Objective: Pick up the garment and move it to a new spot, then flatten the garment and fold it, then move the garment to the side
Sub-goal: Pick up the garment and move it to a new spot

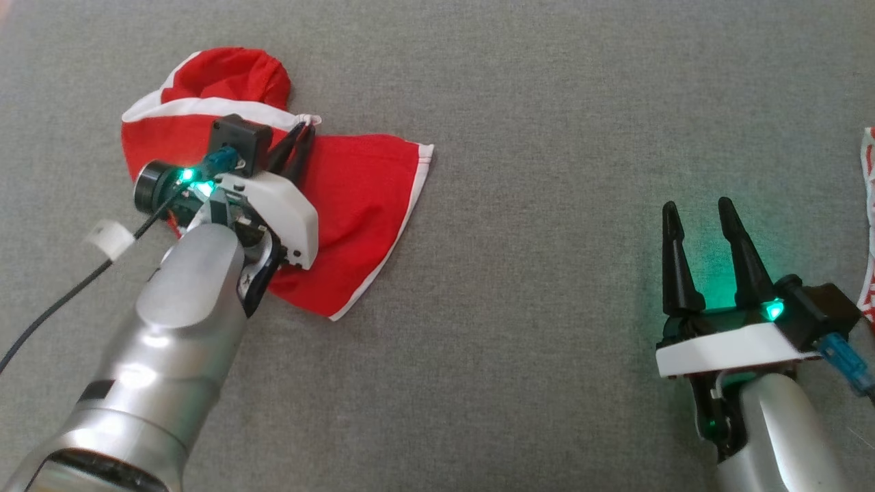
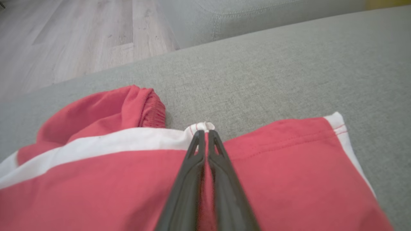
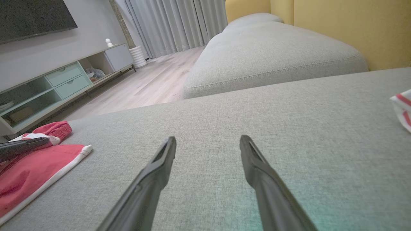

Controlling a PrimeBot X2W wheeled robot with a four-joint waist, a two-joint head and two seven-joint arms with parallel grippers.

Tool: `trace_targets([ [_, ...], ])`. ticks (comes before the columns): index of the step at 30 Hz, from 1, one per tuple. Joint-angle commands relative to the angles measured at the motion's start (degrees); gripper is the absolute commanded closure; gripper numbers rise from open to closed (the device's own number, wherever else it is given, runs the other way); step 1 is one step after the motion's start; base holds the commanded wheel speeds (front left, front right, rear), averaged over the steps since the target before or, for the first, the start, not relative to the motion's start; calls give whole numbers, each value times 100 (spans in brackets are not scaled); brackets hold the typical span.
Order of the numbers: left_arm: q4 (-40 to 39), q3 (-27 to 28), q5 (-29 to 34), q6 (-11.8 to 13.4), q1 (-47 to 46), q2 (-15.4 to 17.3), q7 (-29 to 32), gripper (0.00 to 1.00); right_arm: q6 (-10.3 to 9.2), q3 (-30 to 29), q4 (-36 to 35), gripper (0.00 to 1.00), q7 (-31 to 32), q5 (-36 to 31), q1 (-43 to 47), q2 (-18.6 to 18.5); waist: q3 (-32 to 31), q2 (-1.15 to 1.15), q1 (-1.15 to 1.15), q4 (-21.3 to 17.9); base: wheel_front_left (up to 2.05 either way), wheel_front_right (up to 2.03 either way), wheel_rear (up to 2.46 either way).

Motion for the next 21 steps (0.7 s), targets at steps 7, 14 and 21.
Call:
trace_targets([
  [7, -133, 274, -28, 101, -398, 129, -781, 100, -4, 181, -54, 0, -62, 9, -18, -20, -312, 0, 0, 53, 0, 0, 0],
  [14, -1071, 659, -278, 145, -587, 152, -1513, 100, -4, 230, -12, 0, -62, 163, 51, -20, -744, 0, 0, -4, 0, 0, 0],
  [21, -2681, 826, -201, 290, -735, 355, -1621, 100, -4, 313, -28, 0, -62, 361, 103, -20, -957, 0, 0, -321, 0, 0, 0],
])
